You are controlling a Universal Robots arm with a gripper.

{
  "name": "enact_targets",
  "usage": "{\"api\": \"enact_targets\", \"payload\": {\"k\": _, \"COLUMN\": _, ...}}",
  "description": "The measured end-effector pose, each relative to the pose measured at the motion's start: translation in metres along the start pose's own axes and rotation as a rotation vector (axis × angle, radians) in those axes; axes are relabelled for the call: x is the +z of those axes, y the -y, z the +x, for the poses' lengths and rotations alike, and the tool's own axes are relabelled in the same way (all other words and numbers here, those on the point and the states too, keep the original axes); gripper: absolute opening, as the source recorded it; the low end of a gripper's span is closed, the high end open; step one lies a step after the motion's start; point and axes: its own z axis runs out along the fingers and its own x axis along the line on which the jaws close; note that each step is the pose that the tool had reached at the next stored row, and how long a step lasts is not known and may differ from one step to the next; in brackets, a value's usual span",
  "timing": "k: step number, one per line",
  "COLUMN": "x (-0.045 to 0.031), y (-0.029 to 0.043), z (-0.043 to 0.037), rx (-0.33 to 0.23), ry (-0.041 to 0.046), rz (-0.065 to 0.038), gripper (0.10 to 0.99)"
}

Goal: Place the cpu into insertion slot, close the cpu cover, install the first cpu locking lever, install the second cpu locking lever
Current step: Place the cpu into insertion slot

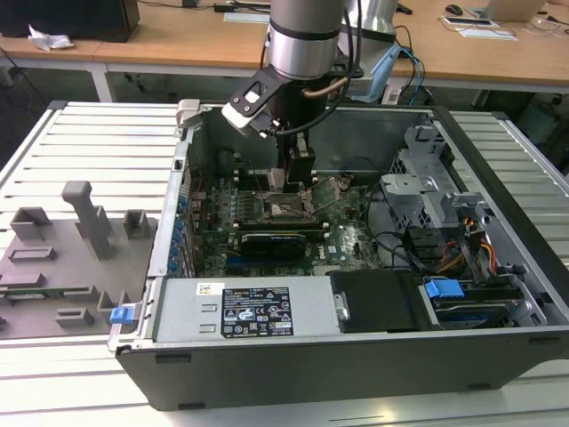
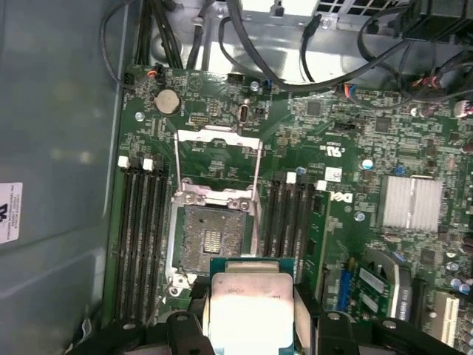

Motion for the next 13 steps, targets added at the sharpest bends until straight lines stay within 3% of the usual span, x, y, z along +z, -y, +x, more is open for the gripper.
{"api": "enact_targets", "payload": {"k": 4, "x": 0.0071, "y": -0.0018, "z": 0.0057, "rx": 0.013, "ry": -0.0003, "rz": 0.000, "gripper": 0.541}}
{"api": "enact_targets", "payload": {"k": 13, "x": 0.0158, "y": -0.0026, "z": 0.0056, "rx": 0.016, "ry": -0.0006, "rz": 0.000, "gripper": 0.541}}
